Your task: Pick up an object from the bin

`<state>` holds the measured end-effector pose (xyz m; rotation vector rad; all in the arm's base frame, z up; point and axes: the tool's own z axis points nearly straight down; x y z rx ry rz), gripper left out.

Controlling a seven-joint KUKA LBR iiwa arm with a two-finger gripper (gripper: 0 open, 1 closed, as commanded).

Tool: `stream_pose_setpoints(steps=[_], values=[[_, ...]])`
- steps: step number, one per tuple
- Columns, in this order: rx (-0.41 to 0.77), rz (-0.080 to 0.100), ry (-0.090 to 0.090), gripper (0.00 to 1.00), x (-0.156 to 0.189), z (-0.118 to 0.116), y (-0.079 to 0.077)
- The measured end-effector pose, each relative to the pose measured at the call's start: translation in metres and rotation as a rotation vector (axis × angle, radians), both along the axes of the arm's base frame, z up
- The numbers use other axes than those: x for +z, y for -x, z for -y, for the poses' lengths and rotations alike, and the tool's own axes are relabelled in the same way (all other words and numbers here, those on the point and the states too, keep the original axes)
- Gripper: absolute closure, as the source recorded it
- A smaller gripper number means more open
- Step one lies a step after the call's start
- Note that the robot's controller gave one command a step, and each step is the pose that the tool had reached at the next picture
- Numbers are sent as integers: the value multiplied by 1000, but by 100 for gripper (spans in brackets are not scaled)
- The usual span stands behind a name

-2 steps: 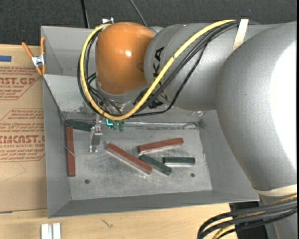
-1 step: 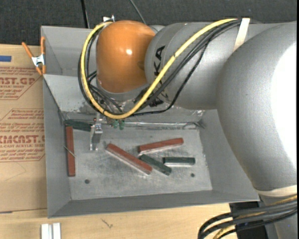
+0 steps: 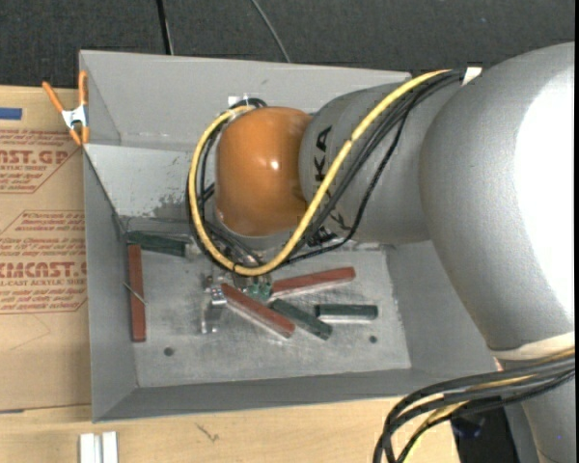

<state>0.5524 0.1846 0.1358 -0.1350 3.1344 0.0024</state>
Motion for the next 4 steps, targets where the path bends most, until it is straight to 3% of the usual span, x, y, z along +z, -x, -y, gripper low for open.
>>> stream_pose_setpoints(steps=[1,2,3,4], values=[[-104,-3,0,0,-35,1,-4],[112,-4,-1,100,-61,46,-21],[112,-4,-1,100,-61,46,-21],[114,-1,1,100,73,60,-24]])
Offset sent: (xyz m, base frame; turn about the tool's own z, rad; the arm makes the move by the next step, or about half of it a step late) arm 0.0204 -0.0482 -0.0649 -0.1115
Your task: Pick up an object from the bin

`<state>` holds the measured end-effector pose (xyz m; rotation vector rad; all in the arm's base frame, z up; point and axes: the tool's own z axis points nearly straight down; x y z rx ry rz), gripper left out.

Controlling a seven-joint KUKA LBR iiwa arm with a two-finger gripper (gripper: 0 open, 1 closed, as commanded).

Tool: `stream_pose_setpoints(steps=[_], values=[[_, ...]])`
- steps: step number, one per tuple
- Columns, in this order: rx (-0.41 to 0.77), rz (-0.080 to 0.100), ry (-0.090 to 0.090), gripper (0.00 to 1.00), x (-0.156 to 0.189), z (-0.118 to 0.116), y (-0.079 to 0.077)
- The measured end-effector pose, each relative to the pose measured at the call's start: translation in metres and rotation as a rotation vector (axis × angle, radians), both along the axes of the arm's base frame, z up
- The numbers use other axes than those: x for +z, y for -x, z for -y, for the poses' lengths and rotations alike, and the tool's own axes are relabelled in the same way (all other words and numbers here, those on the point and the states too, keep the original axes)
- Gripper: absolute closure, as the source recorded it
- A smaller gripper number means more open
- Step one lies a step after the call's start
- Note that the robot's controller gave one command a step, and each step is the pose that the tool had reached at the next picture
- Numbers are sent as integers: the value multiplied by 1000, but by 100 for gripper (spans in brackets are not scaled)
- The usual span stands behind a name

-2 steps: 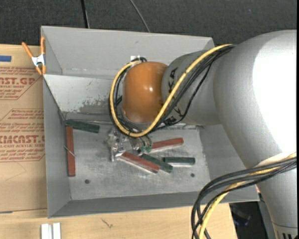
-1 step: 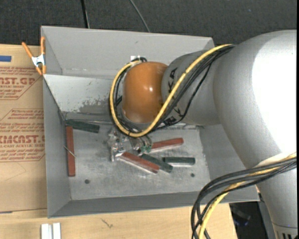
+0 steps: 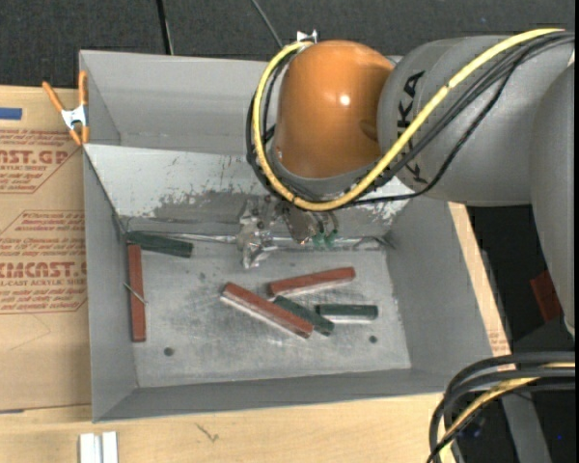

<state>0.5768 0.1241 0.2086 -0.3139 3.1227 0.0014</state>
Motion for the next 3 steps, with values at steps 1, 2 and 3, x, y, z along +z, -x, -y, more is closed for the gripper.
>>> stream_pose_setpoints(steps=[1,2,3], values=[[0,-1,-1,0,0,0,0],[0,-1,-1,0,0,0,0],[87,3,0,0,-43,10,14]])
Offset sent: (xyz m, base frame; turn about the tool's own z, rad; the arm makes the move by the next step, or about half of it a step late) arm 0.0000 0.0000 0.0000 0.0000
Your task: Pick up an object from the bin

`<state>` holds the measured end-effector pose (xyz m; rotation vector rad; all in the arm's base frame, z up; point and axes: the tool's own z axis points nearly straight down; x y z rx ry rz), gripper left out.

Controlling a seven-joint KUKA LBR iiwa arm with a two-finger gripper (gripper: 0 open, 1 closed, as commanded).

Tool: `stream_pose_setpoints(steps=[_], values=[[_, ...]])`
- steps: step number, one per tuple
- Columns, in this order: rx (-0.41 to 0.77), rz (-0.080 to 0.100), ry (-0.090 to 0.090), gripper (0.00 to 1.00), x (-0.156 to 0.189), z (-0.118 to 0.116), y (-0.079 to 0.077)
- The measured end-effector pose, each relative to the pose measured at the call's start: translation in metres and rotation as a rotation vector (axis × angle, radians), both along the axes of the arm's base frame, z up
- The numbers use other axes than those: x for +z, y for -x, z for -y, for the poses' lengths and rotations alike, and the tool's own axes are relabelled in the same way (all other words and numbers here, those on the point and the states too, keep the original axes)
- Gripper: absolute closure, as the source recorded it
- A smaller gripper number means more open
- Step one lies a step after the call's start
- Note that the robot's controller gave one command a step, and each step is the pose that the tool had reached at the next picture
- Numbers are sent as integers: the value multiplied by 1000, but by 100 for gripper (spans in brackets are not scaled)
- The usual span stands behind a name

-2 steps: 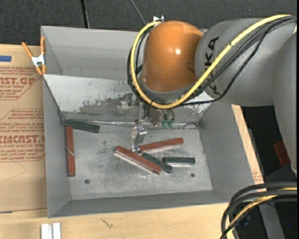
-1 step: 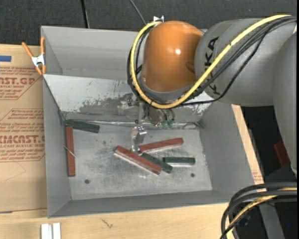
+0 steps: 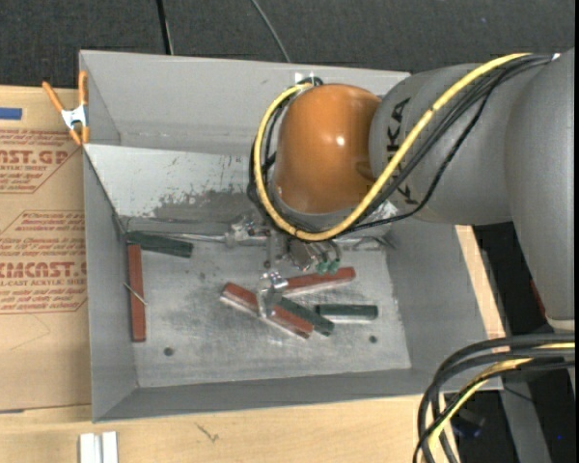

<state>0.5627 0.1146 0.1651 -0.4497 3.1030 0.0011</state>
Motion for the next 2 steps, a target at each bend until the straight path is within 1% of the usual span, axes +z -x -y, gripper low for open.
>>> stream_pose_setpoints(steps=[1,2], values=[[-30,-8,0,100,-91,33,-8],[-30,-8,-1,100,-91,33,-8]])
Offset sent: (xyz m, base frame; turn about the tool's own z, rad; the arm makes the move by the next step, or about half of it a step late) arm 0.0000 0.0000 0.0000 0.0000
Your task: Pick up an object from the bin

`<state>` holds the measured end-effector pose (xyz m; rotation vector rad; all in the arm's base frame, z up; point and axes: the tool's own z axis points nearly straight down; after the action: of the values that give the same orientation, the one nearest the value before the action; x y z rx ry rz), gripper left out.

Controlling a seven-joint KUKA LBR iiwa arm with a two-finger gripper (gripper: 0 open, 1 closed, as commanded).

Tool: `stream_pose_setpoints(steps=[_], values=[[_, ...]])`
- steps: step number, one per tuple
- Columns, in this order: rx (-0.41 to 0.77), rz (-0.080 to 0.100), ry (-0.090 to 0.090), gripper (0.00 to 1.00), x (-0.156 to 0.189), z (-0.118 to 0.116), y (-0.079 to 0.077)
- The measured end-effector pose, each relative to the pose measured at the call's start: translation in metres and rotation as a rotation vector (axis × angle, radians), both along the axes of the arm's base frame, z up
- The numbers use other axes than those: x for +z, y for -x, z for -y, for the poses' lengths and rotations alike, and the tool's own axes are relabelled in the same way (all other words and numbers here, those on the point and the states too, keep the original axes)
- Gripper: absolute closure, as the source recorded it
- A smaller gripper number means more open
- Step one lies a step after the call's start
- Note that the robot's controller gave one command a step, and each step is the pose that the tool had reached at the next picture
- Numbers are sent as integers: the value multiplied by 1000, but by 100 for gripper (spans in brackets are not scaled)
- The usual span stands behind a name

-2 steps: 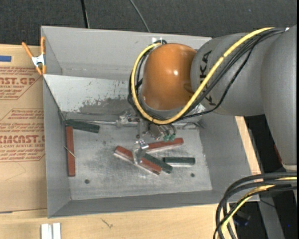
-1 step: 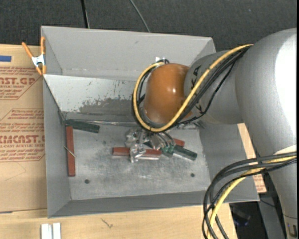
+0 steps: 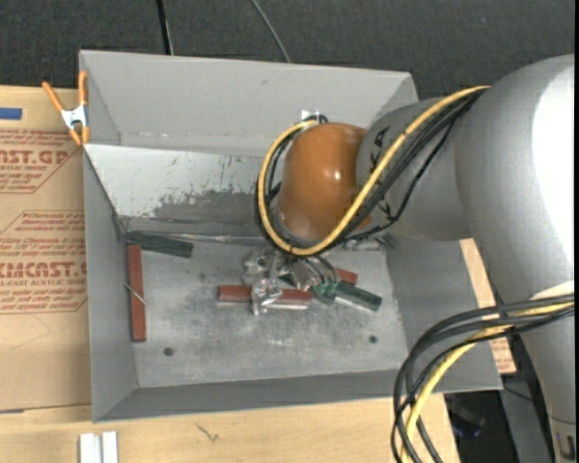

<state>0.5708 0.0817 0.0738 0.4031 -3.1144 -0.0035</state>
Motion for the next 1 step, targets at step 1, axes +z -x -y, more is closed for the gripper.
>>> stream_pose_setpoints(steps=[1], values=[[2,-1,0,100,3,0,0]])
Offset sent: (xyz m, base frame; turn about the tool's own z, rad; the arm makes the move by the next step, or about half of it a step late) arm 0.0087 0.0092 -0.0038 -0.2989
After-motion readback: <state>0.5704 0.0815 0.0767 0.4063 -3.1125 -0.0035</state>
